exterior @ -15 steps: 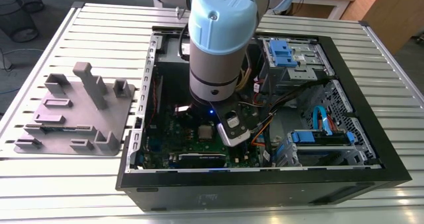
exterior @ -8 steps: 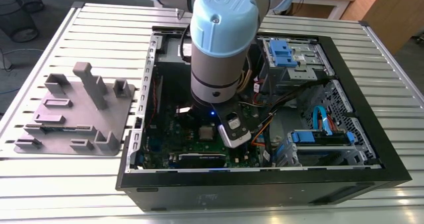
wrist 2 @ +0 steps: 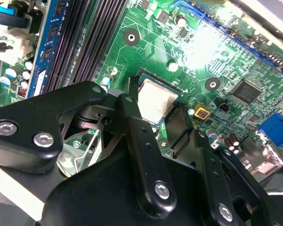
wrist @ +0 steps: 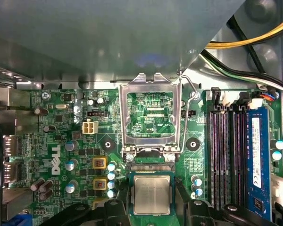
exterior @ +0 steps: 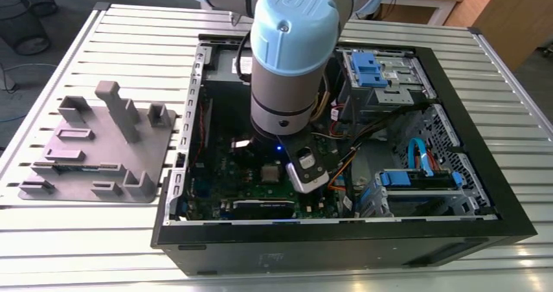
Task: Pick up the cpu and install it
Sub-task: 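Place the cpu into insertion slot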
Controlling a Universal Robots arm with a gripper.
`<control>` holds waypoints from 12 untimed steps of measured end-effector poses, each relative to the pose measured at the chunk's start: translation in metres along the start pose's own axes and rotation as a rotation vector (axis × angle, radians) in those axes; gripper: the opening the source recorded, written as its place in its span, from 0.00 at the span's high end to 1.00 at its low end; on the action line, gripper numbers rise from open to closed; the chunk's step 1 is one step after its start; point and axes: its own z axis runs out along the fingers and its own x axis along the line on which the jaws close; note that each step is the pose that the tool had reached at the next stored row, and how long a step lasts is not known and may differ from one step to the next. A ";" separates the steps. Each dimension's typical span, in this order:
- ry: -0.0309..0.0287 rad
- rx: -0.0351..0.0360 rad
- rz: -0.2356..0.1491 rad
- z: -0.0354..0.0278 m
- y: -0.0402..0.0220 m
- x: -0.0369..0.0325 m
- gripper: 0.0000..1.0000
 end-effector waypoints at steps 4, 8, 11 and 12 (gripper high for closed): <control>0.0001 0.0001 0.000 0.0003 0.0015 0.0000 0.53; 0.0001 0.0002 0.000 0.0020 0.0016 0.0001 0.53; 0.0004 0.0007 0.000 0.0029 0.0015 0.0001 0.53; 0.0003 0.0007 0.000 0.0031 0.0015 0.0001 0.53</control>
